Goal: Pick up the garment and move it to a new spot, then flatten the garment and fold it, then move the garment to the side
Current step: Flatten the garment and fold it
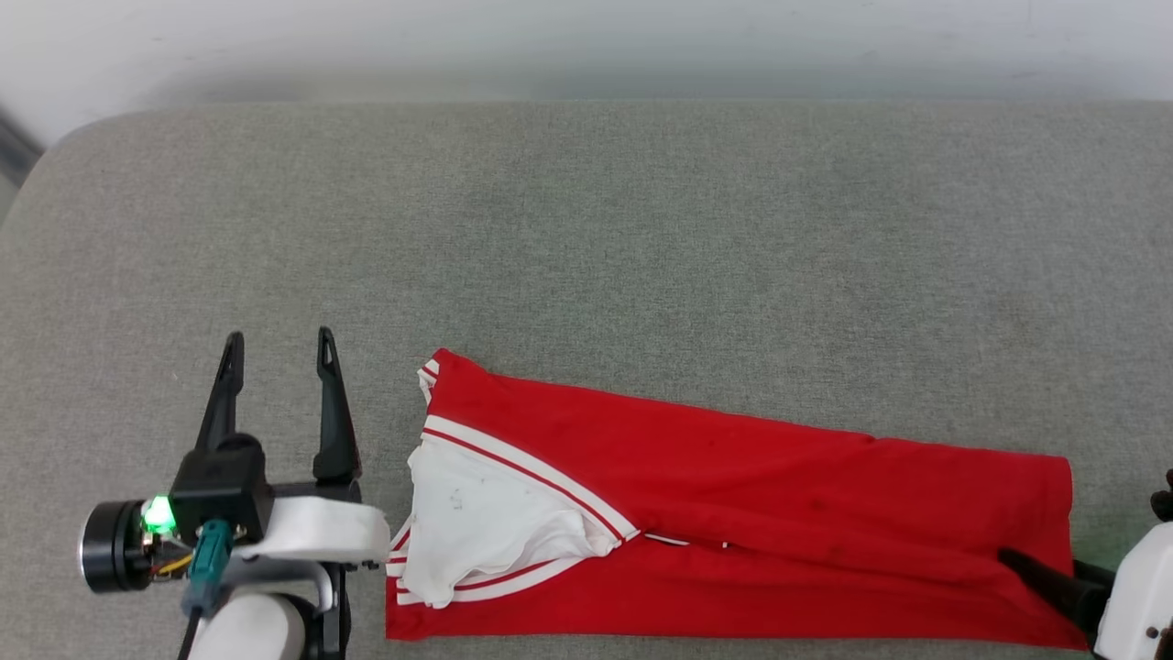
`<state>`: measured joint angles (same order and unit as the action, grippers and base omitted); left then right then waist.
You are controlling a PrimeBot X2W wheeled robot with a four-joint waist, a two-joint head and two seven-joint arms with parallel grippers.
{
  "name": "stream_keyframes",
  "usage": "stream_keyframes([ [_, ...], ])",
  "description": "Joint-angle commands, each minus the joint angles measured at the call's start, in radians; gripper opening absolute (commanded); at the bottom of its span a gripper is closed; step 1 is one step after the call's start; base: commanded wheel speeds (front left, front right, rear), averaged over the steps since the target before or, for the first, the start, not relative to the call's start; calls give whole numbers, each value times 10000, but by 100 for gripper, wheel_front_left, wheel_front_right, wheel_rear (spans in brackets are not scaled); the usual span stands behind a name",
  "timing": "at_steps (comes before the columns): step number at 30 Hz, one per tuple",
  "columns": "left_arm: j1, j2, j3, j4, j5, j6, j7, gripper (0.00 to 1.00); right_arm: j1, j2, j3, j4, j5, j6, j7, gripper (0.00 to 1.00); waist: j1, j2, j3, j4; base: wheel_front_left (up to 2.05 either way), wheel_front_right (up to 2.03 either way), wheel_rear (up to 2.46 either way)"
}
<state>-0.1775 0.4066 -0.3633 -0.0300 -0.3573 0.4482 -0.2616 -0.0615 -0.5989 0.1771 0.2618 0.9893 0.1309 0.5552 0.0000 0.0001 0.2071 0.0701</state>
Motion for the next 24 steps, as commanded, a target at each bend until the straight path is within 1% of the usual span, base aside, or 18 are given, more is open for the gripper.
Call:
stream_keyframes([
  [1, 270, -182, 229, -149, 224, -49, -44, 100, 365, 405, 395, 190, 133, -4, 247, 100, 0, -1, -5, 26, 0, 0, 0],
  [5, 1071, -851, 958, -642, 1117, -271, -35, 100, 398, 711, 862, 83, 314, 13, 328, 100, 0, -1, -16, 91, 0, 0, 0],
  [9, 1624, -1367, 1428, -983, 1940, -472, -35, 100, 188, 814, 1092, 111, 359, 20, 177, 100, 0, -1, -54, 149, 0, 0, 0],
  [10, 1749, -1487, 1493, -1036, 2112, -530, -34, 100, 123, 809, 1106, 135, 370, 20, 111, 58, 0, -1, -70, 164, 0, 0, 0],
  [11, 1831, -1589, 1556, -1070, 2269, -581, -34, 100, 54, 778, 1117, 141, 337, 22, 46, 33, 0, -1, -90, 175, 0, 0, 0],
  [12, 1915, -1658, 1625, -1105, 2436, -611, -34, 100, -10, 743, 1111, 160, 308, 22, -26, 0, 0, -1, -107, 174, 0, 0, 0],
  [16, 2181, -1919, 1698, -1081, 2965, -774, -34, 100, -283, 492, 996, 185, 329, 10, -261, 0, 0, -1, -201, 184, 0, 0, 0],
  [21, 2437, -2100, 1710, -959, 3366, -812, -34, 100, -499, -24, 802, 168, 395, -4, -397, 0, 0, -1, -415, 174, 0, 0, 0],
  [24, 2624, -2127, 1708, -909, 3491, -761, -34, 100, -492, -343, 674, 174, 435, -4, -335, 0, 0, -1, -568, 154, 0, 0, 0],
])
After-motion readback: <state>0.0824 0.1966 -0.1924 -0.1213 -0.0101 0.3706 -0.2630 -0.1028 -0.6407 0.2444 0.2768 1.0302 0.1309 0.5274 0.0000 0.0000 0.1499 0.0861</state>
